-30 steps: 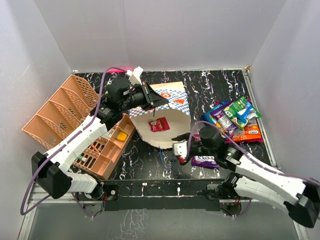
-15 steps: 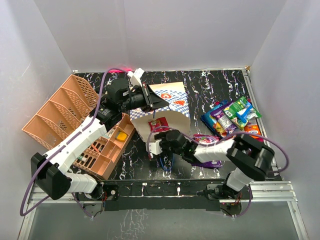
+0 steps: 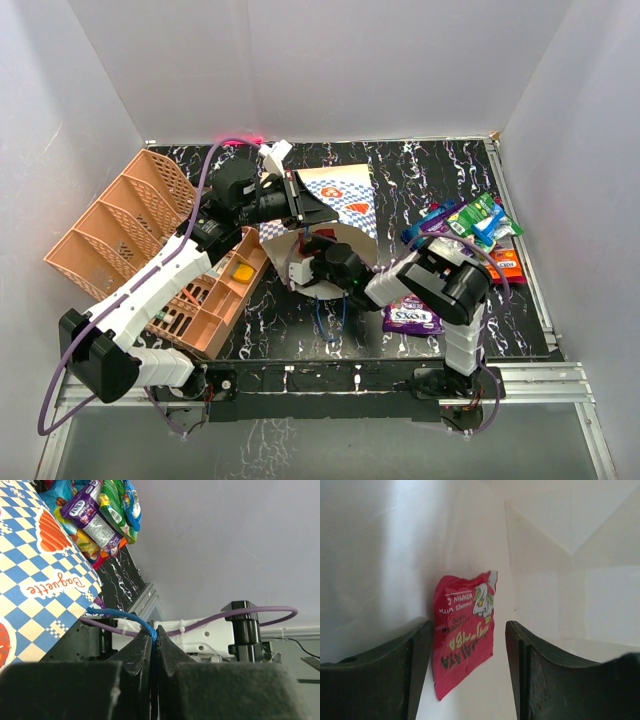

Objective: Take the snacks out of the paper bag
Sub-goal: Pick up the snack from the paper bag.

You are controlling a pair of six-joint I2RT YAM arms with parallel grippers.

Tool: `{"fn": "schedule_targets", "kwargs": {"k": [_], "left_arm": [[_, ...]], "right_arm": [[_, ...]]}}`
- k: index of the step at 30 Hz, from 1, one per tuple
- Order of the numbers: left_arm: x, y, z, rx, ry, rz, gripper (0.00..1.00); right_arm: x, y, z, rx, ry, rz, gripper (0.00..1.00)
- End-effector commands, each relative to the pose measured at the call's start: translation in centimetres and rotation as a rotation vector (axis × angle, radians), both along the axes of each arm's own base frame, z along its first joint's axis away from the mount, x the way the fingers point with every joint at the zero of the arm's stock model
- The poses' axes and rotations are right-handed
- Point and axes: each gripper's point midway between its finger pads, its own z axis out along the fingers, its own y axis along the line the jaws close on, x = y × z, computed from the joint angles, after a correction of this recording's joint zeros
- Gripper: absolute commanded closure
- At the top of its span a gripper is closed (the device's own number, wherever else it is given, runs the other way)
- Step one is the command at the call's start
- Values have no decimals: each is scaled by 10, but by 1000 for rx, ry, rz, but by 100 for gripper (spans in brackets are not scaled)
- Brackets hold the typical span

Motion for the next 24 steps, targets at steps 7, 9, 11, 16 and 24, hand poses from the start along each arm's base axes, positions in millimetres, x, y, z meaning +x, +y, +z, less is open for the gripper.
{"fn": "schedule_targets", "kwargs": {"k": [7, 9, 11, 16, 24], "left_arm": [[-17, 3, 19, -29, -43, -79, 100], [-19, 4, 20, -27, -42, -75, 100], [-20, 6, 21, -24, -43, -66, 100], [-19, 8, 21, -14, -44, -52, 100], [-13, 5, 17, -1, -37, -52, 100]], "right_arm": [[69, 11, 33, 114, -163, -88, 39], [79, 6, 32, 118, -162, -109, 39], [86, 3, 27, 117, -150, -117, 40], [96, -8, 19, 124, -116, -175, 43], [84, 2, 20, 439, 289, -443, 38]]}}
